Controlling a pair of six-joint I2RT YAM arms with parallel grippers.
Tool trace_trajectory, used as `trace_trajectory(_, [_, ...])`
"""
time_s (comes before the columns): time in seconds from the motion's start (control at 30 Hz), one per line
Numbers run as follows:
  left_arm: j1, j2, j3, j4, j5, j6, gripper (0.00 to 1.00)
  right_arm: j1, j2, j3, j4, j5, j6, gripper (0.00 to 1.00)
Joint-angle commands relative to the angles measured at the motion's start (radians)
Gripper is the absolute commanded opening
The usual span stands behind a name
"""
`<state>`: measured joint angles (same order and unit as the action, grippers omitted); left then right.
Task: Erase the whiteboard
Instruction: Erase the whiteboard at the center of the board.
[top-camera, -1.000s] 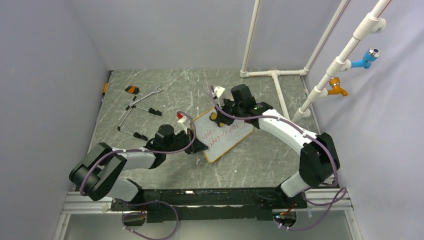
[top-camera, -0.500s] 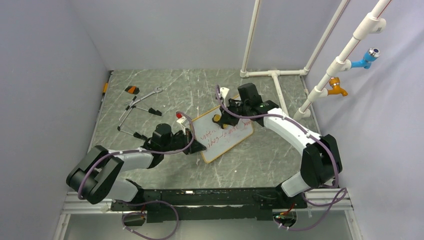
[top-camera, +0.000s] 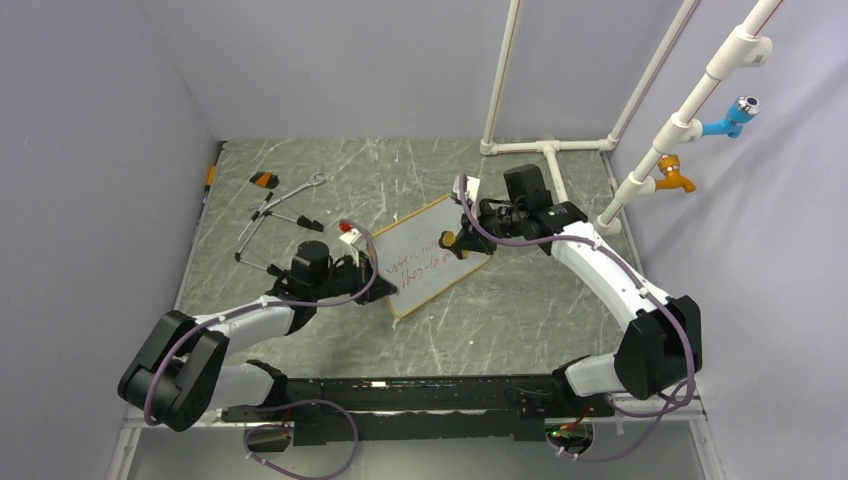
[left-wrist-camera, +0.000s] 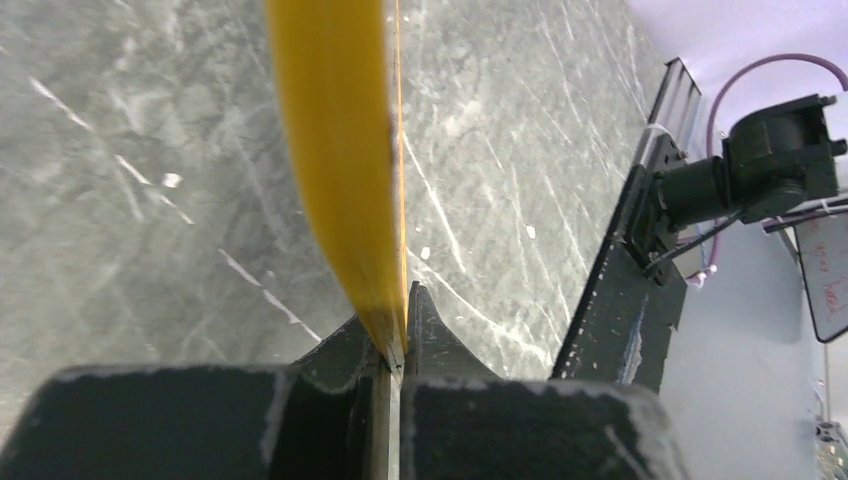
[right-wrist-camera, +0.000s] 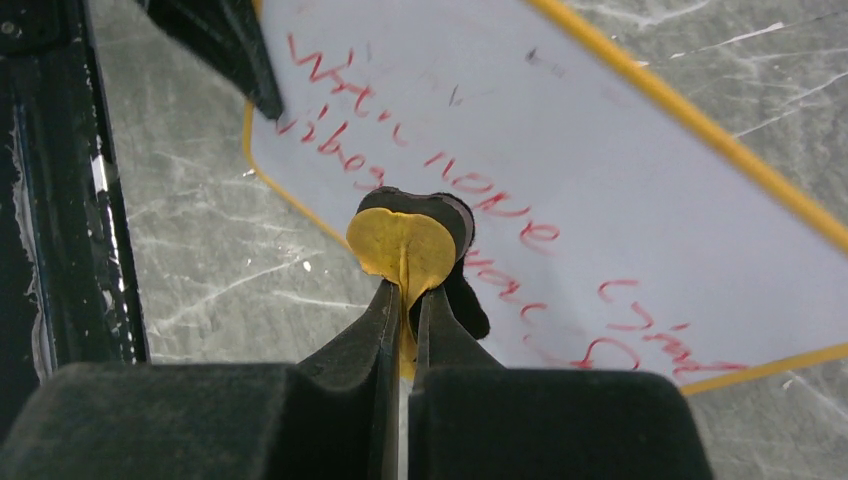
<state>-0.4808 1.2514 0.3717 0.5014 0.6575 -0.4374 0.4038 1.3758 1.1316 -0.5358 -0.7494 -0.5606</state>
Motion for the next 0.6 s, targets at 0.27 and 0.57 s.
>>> trace_trajectory(0.27, [0.054,-0.096,0.122,-0.028,-0.026,0.302,0.0,0.021,0.023,-0.03,-0.05,-0.034,-0.089,0.0])
trace_trajectory(0.57, [0.05,-0.18,0.077,0.072,-0.052,0.393,0.0,0.045,0.046,-0.03,-0.052,-0.011,-0.096,0.0])
